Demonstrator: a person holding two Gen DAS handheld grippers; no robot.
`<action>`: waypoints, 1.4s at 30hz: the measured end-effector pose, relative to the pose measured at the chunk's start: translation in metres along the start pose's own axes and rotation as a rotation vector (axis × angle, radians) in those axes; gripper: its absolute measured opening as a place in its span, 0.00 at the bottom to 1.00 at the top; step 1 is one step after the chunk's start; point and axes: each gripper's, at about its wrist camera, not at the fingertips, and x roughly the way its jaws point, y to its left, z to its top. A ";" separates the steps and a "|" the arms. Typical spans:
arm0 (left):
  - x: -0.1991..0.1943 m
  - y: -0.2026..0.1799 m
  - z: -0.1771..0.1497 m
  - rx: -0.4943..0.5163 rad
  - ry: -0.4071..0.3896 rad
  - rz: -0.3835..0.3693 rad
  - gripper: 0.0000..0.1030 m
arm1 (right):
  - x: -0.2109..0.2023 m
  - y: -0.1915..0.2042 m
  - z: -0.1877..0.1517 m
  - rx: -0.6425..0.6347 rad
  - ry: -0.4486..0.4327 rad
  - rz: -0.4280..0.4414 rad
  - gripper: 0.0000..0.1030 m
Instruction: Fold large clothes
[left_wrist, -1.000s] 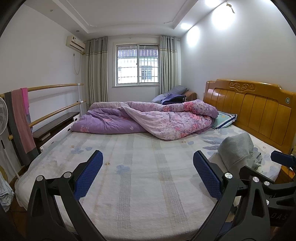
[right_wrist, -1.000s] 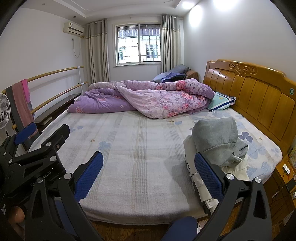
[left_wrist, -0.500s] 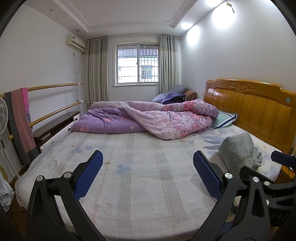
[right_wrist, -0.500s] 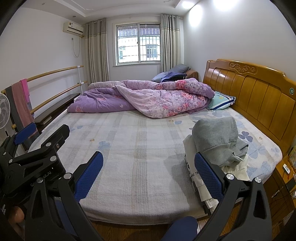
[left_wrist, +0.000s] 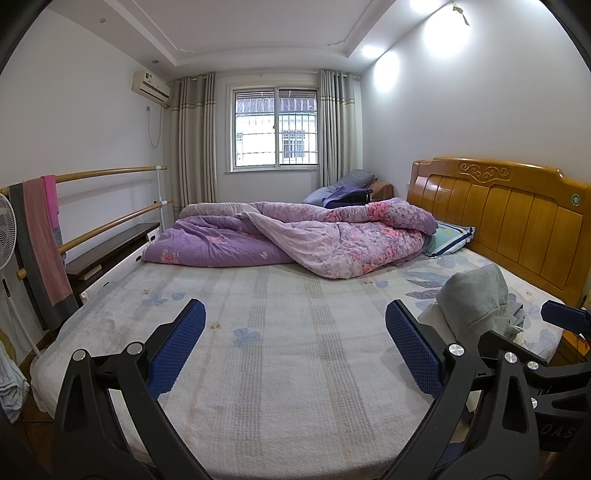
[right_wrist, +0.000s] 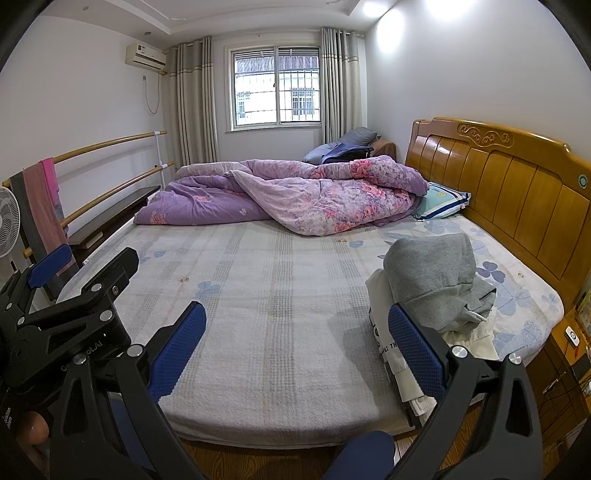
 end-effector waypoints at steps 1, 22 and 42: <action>0.000 0.001 0.000 0.000 0.000 -0.001 0.95 | 0.000 -0.001 0.001 0.000 0.000 0.001 0.93; 0.001 0.001 0.000 0.001 0.002 -0.003 0.95 | 0.002 -0.002 0.000 0.001 0.006 0.001 0.93; 0.026 0.012 -0.009 -0.018 0.062 -0.011 0.95 | 0.021 0.006 0.000 -0.001 0.047 -0.003 0.93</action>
